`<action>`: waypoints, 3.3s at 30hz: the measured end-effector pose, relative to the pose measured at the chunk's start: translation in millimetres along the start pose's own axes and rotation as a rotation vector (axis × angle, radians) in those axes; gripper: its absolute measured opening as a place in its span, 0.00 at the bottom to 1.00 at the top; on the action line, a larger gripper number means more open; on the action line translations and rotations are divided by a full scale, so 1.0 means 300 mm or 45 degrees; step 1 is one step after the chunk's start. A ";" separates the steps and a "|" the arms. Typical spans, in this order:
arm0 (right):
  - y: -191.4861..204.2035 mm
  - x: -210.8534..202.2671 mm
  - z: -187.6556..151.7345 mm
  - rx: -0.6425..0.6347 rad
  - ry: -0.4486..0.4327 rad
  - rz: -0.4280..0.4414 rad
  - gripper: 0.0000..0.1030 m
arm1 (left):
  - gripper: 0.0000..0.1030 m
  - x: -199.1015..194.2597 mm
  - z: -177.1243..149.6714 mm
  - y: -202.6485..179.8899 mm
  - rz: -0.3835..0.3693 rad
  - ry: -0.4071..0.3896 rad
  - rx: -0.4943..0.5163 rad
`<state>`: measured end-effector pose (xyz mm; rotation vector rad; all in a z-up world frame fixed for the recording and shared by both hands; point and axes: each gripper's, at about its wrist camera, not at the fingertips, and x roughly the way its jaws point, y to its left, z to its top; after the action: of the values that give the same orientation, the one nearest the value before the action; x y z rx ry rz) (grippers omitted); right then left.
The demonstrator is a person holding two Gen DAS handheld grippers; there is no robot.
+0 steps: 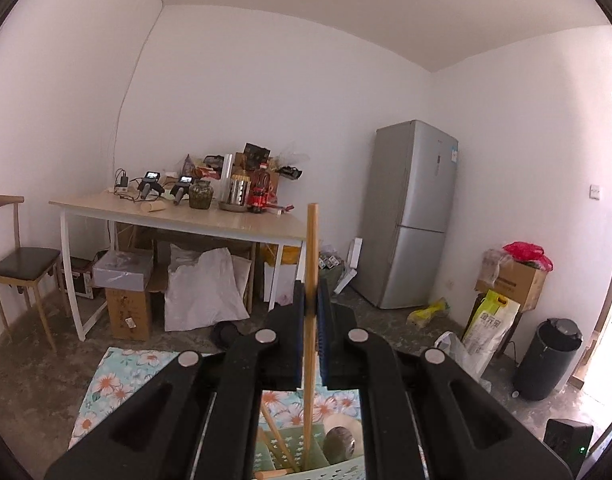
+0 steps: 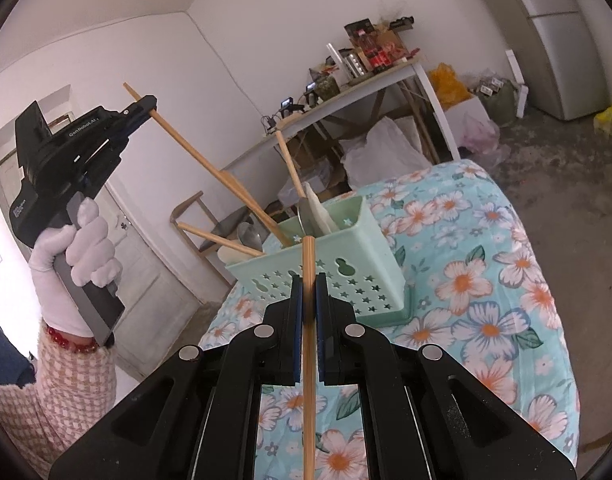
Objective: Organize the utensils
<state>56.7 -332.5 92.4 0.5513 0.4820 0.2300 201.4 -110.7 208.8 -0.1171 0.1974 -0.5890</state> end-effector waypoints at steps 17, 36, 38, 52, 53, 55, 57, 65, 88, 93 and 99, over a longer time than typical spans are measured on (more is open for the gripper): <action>-0.012 0.007 0.000 -0.001 -0.001 -0.022 0.04 | 0.16 0.179 -0.168 0.069 -0.053 0.243 -0.142; 0.110 -0.041 0.118 -0.115 -0.070 -0.017 0.04 | 0.58 -0.204 -0.379 0.161 -0.006 0.362 -0.167; 0.142 -0.018 0.163 -0.144 -0.094 0.009 0.04 | 0.60 -0.224 -0.466 0.184 0.011 0.436 -0.199; 0.308 0.179 0.470 -0.277 -0.358 0.022 0.04 | 0.84 -0.271 -0.718 0.226 0.225 0.509 -0.143; 0.316 0.188 0.490 -0.289 -0.394 0.007 0.04 | 0.85 -0.274 -0.719 0.225 0.233 0.499 -0.140; 0.322 0.204 0.515 -0.296 -0.439 -0.009 0.04 | 0.88 -0.274 -0.725 0.227 0.249 0.493 -0.140; 0.322 0.225 0.534 -0.298 -0.474 -0.023 0.04 | 0.89 -0.274 -0.733 0.228 0.254 0.494 -0.144; 0.298 0.342 0.508 -0.363 -0.507 -0.166 0.04 | 0.91 -0.265 -0.751 0.253 0.297 0.496 -0.148; 0.204 0.250 0.320 -0.368 -0.381 -0.273 0.25 | 0.94 -0.309 -0.712 0.242 0.430 0.481 -0.095; 0.206 0.121 0.272 -0.351 -0.378 -0.267 0.36 | 0.94 -0.356 -0.676 0.217 0.468 0.471 -0.091; 0.220 0.007 0.152 -0.368 -0.238 -0.242 0.60 | 0.94 -0.388 -0.644 0.205 0.527 0.495 -0.120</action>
<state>75.6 -297.3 161.9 0.2390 0.3097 0.0627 97.7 -4.7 27.8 -0.0489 0.6112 -0.1835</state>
